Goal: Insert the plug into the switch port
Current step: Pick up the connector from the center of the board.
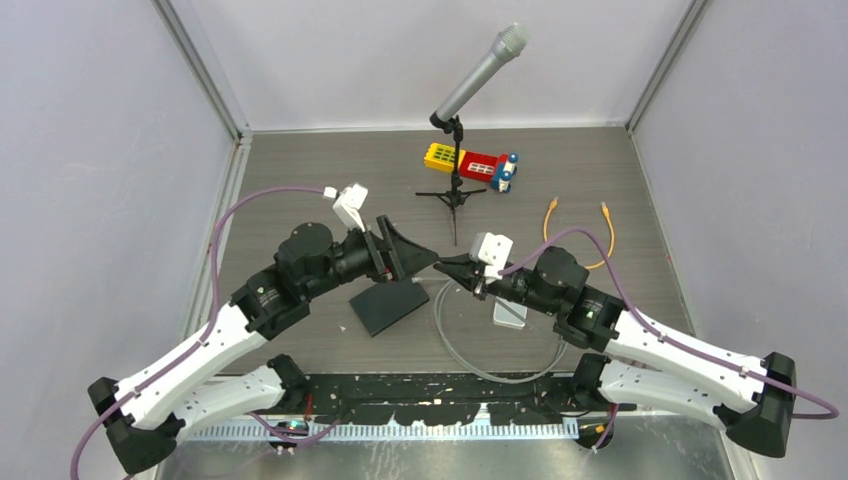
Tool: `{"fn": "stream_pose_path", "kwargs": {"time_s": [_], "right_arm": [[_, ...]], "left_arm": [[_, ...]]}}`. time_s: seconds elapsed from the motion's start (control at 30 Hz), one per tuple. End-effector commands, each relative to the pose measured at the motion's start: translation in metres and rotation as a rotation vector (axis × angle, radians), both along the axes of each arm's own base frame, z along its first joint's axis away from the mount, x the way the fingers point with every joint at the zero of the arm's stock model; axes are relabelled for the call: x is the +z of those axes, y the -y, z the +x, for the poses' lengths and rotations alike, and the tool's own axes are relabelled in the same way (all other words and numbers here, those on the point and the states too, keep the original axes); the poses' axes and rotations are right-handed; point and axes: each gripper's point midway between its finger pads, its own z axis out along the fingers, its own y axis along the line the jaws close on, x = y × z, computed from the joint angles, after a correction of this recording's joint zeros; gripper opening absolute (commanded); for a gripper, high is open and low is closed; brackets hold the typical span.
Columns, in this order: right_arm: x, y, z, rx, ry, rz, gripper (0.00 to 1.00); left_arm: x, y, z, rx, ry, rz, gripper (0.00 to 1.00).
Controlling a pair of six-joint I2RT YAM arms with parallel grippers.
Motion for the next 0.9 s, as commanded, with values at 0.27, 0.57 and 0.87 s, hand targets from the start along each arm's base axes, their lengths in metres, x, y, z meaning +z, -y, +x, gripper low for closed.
{"fn": "stream_pose_path", "kwargs": {"time_s": [0.27,0.57,0.87], "right_arm": [[0.062,0.055,-0.006,-0.185,-0.188,0.233,0.01],[0.121,0.088,-0.057,-0.030,-0.226,0.393,0.00],[0.160,0.116,-0.099,0.115,-0.183,0.500,0.00]], "left_arm": [[0.014,-0.070,0.013,0.257,0.179,0.136,1.00],[-0.005,-0.095,0.018,0.340,0.169,0.266,1.00],[-0.015,-0.096,0.020,0.348,0.158,0.299,1.00]]}}
